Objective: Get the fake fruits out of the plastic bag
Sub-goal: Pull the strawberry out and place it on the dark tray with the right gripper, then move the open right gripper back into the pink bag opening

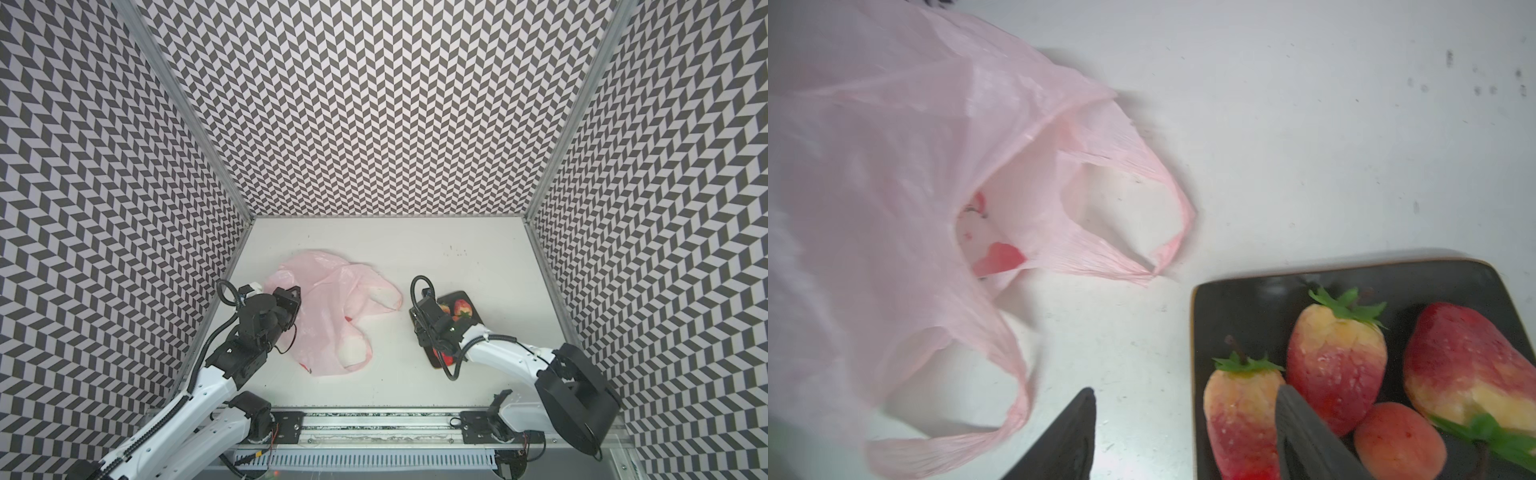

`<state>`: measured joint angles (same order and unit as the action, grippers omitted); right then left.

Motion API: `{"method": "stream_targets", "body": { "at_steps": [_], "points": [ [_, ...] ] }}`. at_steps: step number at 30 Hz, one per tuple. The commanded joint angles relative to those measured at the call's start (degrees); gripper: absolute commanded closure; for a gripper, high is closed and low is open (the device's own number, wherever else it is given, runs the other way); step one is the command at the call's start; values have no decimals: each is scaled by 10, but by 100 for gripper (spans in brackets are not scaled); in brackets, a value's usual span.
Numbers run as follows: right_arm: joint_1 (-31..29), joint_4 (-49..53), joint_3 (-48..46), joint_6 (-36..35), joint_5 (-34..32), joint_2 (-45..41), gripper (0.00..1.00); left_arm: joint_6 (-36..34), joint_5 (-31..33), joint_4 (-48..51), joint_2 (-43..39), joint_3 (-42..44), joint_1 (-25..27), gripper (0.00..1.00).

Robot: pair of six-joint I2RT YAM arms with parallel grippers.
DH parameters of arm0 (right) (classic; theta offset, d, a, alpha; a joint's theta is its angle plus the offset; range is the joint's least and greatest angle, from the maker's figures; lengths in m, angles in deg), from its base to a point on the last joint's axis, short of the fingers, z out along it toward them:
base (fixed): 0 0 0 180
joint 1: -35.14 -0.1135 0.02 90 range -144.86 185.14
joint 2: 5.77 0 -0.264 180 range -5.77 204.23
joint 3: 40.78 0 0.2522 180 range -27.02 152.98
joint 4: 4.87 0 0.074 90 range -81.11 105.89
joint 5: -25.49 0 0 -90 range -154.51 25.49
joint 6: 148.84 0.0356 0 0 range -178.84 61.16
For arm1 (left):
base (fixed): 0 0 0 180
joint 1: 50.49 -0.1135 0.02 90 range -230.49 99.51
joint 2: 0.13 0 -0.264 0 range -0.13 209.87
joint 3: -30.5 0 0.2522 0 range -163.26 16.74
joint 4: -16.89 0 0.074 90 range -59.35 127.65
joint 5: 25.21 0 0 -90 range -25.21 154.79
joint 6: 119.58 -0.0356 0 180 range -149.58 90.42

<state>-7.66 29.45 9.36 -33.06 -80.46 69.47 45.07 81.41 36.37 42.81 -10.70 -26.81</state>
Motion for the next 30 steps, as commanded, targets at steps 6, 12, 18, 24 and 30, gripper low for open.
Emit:
{"method": "stream_targets", "body": {
  "at_steps": [6,12,18,24,30],
  "points": [
    [4,-16,-3,15,-33,-2,31,3,0,2,-10,5,-3,100],
    [4,3,3,17,-27,-36,31,3,-2,2,-8,5,-3,100],
    [3,-35,-5,-24,32,-126,31,4,-7,0,-3,4,-3,100],
    [0,-190,-56,-86,157,-202,35,2,-7,6,-5,2,-4,100],
    [-33,-279,-46,-121,193,-146,38,2,-9,9,-3,1,-3,100]
  ]
}}
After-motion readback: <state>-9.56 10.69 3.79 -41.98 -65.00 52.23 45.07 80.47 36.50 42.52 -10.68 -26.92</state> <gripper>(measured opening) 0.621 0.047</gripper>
